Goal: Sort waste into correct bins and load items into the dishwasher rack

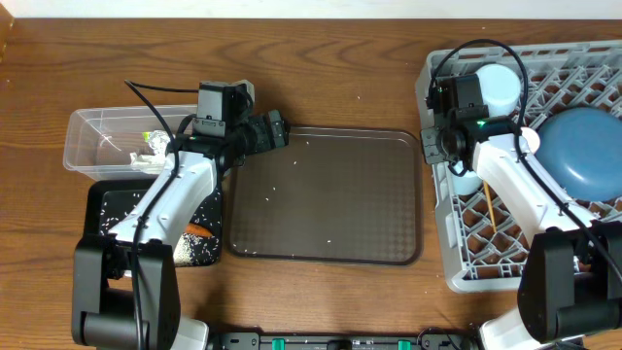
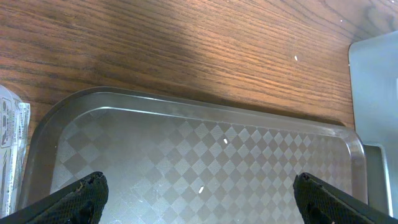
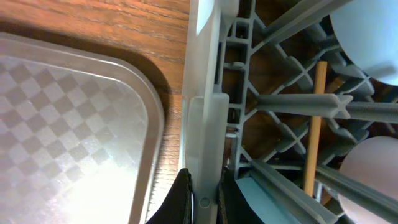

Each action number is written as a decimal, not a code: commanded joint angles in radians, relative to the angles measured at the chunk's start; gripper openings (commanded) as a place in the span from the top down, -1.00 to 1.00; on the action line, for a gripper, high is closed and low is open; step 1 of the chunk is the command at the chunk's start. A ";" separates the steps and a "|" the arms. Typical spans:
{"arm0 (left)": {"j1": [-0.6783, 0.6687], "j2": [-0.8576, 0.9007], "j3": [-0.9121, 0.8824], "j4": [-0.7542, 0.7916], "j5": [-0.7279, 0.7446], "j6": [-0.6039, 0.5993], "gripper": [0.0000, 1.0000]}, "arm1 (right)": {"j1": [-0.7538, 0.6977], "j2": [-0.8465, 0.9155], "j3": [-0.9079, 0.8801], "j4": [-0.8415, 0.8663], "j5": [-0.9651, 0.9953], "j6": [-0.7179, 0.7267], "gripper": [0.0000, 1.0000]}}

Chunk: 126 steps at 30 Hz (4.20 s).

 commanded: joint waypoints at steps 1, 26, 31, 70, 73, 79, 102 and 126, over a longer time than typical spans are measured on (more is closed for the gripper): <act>-0.002 -0.003 -0.005 0.000 -0.013 -0.002 -0.95 | 0.030 0.024 -0.014 0.005 -0.023 0.034 0.97; -0.002 -0.003 -0.005 0.000 -0.013 -0.002 -0.96 | 0.029 0.024 -0.014 -0.049 0.132 0.286 0.98; -0.002 -0.003 -0.005 0.000 -0.013 -0.002 -0.96 | 0.029 0.024 -0.014 -0.074 0.180 0.286 0.97; -0.002 -0.003 -0.005 0.000 -0.013 -0.002 -0.96 | -0.024 0.024 -0.014 -0.084 0.201 0.286 -0.07; -0.002 -0.003 -0.005 0.000 -0.013 -0.002 -0.95 | -0.024 0.024 -0.014 -0.082 0.201 0.285 -0.22; -0.002 -0.003 -0.005 0.000 -0.013 -0.002 -0.96 | -0.023 0.023 -0.005 -0.052 0.200 0.274 -0.31; -0.002 -0.003 -0.005 0.000 -0.013 -0.002 -0.96 | -0.022 -0.236 0.155 -0.089 0.158 0.222 -0.98; -0.002 -0.003 -0.005 0.000 -0.013 -0.002 -0.96 | -0.022 -0.247 0.154 -0.089 0.155 0.222 -0.99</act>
